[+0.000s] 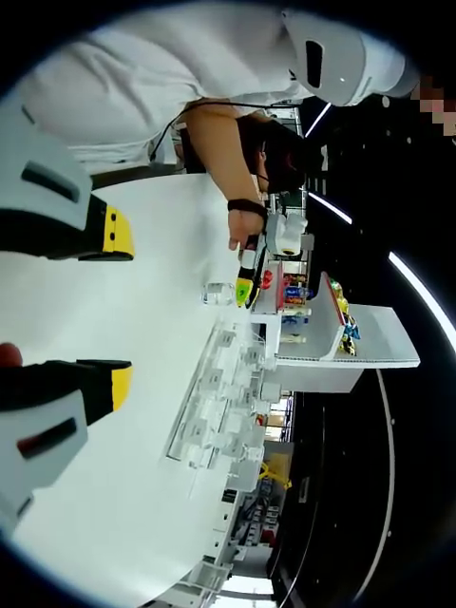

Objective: Identify the label on the chemical reagent bottle, grasp the chemical reagent bottle, and place it in the designated position on the reagent rack

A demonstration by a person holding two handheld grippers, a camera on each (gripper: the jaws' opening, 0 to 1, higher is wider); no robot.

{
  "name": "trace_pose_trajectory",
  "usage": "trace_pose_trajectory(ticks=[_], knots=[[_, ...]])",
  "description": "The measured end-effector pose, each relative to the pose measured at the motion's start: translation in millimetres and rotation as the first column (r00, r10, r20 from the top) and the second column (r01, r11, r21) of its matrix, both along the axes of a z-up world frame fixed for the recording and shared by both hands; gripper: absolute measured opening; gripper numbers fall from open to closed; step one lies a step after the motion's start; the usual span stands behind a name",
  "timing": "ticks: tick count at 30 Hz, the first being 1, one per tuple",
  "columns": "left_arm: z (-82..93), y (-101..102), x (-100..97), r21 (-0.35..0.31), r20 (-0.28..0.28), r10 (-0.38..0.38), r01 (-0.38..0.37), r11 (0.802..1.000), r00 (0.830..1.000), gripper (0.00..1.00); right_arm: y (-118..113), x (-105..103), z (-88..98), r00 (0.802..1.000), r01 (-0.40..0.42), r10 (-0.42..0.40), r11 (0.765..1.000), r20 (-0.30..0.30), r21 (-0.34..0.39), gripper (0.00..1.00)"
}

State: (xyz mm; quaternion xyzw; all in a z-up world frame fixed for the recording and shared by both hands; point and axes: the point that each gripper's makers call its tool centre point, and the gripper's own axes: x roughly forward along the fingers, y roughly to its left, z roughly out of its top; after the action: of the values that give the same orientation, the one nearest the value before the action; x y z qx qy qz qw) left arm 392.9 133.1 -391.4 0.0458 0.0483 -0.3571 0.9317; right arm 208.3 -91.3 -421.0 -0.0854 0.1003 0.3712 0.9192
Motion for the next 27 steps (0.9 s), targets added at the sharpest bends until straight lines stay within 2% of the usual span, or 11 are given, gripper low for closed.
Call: trace_pose_trajectory(ticks=[11,15,27], knots=[[-12.4,5,3.8,0.043,-0.012,0.011,-0.010,0.999,1.000,0.35,1,0,-0.9,1.000,0.000,0.000,1.000,-0.002,-0.006,0.40],[-14.7,5,4.0,0.044,-0.017,0.008,-0.007,0.999,1.000,0.31,0,0,-1.0,1.000,0.002,-0.002,1.000,-0.003,-0.005,0.40],[-19.3,4,3.5,0.037,-0.034,-0.004,0.005,0.999,0.999,0.27,0,1,0.6,1.000,0.000,0.000,1.000,-0.001,-0.009,0.40]])
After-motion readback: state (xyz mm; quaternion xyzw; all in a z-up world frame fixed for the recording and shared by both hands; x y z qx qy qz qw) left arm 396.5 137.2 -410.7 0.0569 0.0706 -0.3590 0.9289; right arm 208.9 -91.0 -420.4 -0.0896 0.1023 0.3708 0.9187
